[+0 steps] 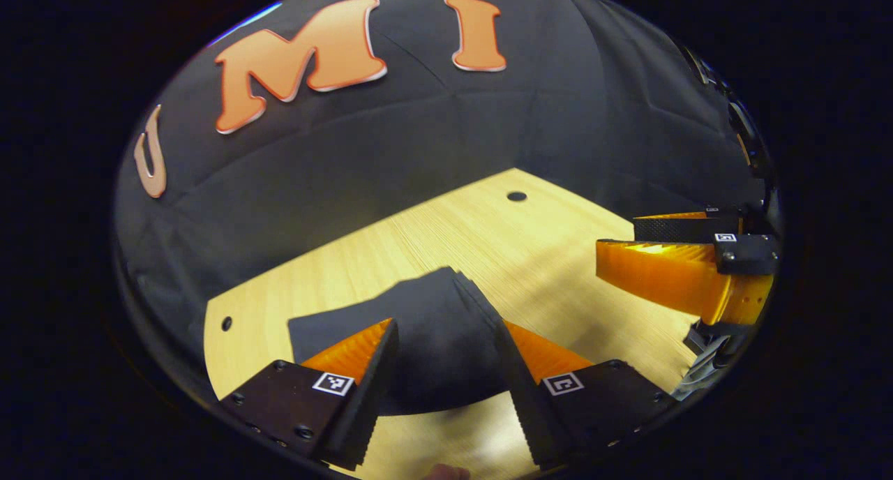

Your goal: Grasp the waist and the cuffs of the jeans and fold them to make the two legs overlap; first hold the waist and fold one-third of the jeans toward the cuffs, then hold the cuffs and fold the remaining one-third in the same direction to finish folding.

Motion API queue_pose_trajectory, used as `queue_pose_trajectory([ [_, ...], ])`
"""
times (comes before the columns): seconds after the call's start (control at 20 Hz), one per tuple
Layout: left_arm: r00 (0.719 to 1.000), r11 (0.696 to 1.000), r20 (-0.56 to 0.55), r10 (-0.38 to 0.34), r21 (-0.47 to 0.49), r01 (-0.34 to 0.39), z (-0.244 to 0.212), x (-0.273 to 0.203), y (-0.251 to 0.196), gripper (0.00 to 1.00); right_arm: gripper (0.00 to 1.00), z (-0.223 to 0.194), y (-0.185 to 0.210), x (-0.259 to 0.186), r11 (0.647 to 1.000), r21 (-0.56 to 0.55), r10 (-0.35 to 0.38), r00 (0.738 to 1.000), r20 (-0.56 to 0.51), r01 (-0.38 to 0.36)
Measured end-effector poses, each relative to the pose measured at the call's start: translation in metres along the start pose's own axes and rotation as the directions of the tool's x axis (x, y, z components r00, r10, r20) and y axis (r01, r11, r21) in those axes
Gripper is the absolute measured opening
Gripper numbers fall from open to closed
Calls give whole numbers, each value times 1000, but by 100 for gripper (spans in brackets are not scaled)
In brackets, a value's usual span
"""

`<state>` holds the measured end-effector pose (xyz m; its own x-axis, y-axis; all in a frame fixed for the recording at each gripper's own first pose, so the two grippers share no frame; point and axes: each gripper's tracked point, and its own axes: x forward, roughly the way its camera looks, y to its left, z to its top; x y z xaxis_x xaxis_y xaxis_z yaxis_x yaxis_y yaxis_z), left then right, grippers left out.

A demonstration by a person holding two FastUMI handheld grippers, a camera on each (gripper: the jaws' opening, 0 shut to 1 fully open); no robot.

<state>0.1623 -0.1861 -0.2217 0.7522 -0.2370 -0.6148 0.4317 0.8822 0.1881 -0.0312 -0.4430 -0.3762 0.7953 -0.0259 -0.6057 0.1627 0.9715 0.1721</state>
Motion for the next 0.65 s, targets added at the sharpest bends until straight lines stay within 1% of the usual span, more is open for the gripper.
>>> queue_pose_trajectory([
  [0.05,999,999,45,30,-18,-29,7,-9,10,84,99,7,3,-2,1000,-19,1,1000,24,0],
  [0.1,994,997,88,61,-50,-57,17,-20,23,88,99,15,6,-4,999,-39,0,999,50,2],
  [0.2,979,985,157,130,-135,-109,29,-47,48,89,99,26,17,-9,998,-68,17,996,85,-12],
  [0.3,948,965,245,204,-212,-153,43,-79,79,90,99,37,27,-14,995,-99,37,993,113,-25],
  [0.4,910,950,324,260,-257,-180,54,-110,109,89,99,45,39,-21,992,-121,47,988,145,-30],
  [0.45,895,943,345,283,-269,-195,55,-125,123,90,99,51,46,-24,992,-126,49,985,164,-28],
  [0.55,874,928,359,326,-298,-224,47,-153,148,89,99,61,63,-35,991,-133,53,977,206,-26],
  [0.65,845,912,388,369,-324,-250,40,-187,176,90,99,71,81,-46,990,-142,50,966,254,-14],
])
